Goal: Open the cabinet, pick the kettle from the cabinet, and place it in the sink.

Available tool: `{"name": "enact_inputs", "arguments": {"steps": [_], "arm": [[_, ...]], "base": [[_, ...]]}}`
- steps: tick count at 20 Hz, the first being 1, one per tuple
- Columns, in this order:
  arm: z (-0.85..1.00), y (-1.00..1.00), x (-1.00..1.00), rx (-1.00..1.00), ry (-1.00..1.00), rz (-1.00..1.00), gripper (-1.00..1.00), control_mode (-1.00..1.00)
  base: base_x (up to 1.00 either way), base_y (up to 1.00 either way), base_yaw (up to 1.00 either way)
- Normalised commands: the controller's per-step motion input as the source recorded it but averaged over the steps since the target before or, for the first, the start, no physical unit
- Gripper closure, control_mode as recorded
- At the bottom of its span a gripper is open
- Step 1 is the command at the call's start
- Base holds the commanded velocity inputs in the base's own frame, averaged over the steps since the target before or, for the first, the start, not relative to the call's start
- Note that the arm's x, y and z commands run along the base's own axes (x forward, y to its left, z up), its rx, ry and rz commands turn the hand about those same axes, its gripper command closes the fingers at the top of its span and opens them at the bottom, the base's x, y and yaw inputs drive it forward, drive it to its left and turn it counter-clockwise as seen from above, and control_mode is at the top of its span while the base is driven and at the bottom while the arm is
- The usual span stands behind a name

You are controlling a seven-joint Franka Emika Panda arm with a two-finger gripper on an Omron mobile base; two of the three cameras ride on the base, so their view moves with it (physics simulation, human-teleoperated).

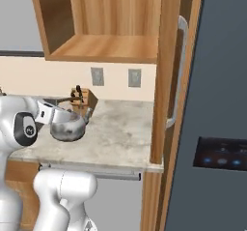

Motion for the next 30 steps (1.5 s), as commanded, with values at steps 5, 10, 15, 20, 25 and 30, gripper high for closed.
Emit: {"name": "enact_inputs", "arguments": {"steps": [5,10,15,20,25,30], "arm": [[0.00,0.00,0.00,0.00,0.00,0.00,1.00,1.00],[0.00,0.00,0.00,0.00,0.00,0.00,1.00,1.00],[0.00,0.00,0.00,0.00,0.00,0.00,1.00,1.00],[0.00,0.00,0.00,0.00,0.00,0.00,1.00,1.00],[0.00,0.00,0.00,0.00,0.00,0.00,1.00,1.00],[0.00,0.00,0.00,0.00,0.00,0.00,1.00,1.00]], "base": [[-0.18,0.59,-0.06],[-0.15,0.60,-0.06],[-0.12,0.62,-0.02],[-0.07,0.63,-0.02],[-0.02,0.62,-0.02],[0.00,0.62,-0.04]]}}
